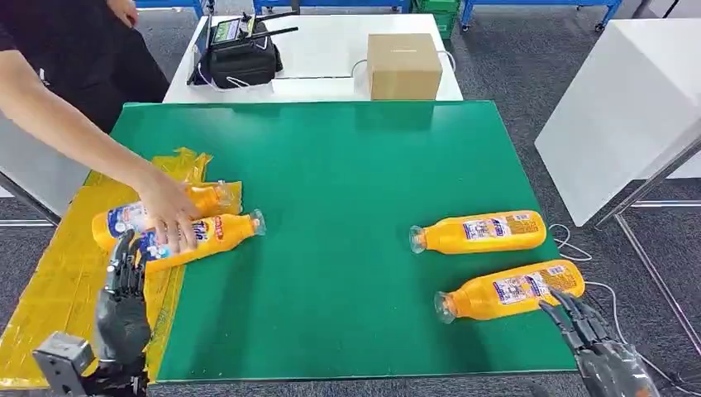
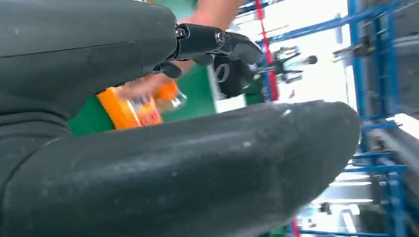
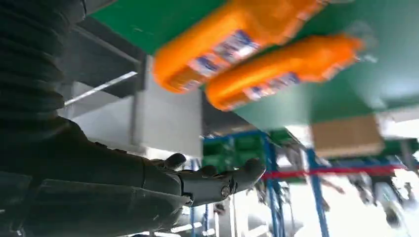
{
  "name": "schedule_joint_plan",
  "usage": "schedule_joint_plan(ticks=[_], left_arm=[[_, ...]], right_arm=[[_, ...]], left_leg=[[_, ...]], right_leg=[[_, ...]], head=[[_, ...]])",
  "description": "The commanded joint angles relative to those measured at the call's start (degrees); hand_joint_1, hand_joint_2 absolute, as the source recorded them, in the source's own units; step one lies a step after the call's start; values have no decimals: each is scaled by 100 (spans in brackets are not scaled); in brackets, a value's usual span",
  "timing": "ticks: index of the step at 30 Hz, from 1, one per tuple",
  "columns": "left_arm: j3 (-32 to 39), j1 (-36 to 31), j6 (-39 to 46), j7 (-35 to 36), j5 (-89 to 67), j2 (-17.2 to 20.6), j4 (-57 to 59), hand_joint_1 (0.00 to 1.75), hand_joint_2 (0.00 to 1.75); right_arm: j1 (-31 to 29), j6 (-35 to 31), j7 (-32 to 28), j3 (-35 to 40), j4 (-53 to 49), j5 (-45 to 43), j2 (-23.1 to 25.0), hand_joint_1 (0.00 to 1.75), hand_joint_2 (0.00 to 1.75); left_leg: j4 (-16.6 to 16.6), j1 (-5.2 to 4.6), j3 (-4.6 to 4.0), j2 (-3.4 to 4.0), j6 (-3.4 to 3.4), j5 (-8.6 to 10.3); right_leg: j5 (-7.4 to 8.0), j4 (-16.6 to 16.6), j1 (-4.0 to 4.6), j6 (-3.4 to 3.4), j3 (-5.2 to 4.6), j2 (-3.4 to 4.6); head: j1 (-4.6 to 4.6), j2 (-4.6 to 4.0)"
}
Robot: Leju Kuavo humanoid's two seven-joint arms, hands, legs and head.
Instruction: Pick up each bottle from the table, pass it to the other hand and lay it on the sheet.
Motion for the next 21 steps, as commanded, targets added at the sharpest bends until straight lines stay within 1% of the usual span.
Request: schedule_joint_plan(ticks=[1, 3, 7, 11, 14, 16, 21], left_arm=[[-361, 94, 10, -5, 86, 18, -375, 0, 0], [-394, 51, -11, -7, 102, 44, -328, 0, 0], [-416, 20, -19, 0, 134, 78, -302, 0, 0], [-459, -28, -57, 21, 181, 104, -284, 0, 0], [-512, -85, -99, 27, 205, 146, -254, 0, 0], [-519, -99, -105, 31, 215, 152, -249, 0, 0], [-519, -89, -107, 33, 217, 156, -252, 0, 0]], right_arm=[[-230, 1458, -667, -2288, 600, 56, 808, 0, 175], [-457, 1772, -817, -2589, 820, 70, 896, 0, 175], [-898, 2128, -1100, -2948, 1195, 248, 1002, 0, 175], [-1285, 2311, -1170, -2939, 1496, 382, 920, 0, 175], [-1650, 2321, -1205, -2762, 1880, 432, 770, 0, 175], [-1750, 2305, -1200, -2695, 1984, 446, 726, 0, 175], [-1705, 2288, -1199, -2699, 1951, 448, 739, 0, 175]], left_leg=[[-4, 1, 11, -7, -3, -2], [-7, 3, 18, -10, -3, 0], [-11, 3, 28, -4, -3, -1], [-10, 6, 31, 5, -3, -1], [-11, 8, 34, 16, -4, -2], [-13, 6, 38, 23, -4, -2], [-6, 3, 26, 13, -2, 0]], right_leg=[[-3, -7, 1, -2, 14, -11], [-2, -11, 2, -3, 21, -13], [-1, -15, 3, -3, 29, -8], [-1, -16, 6, -3, 30, -4], [3, -20, 6, -3, 33, 6], [4, -20, 4, -3, 34, 10], [1, -10, -3, -1, 24, 6]], head=[[0, 0], [0, 0], [-2, 0], [-2, 0], [-2, 0], [0, 0], [-2, 0]])
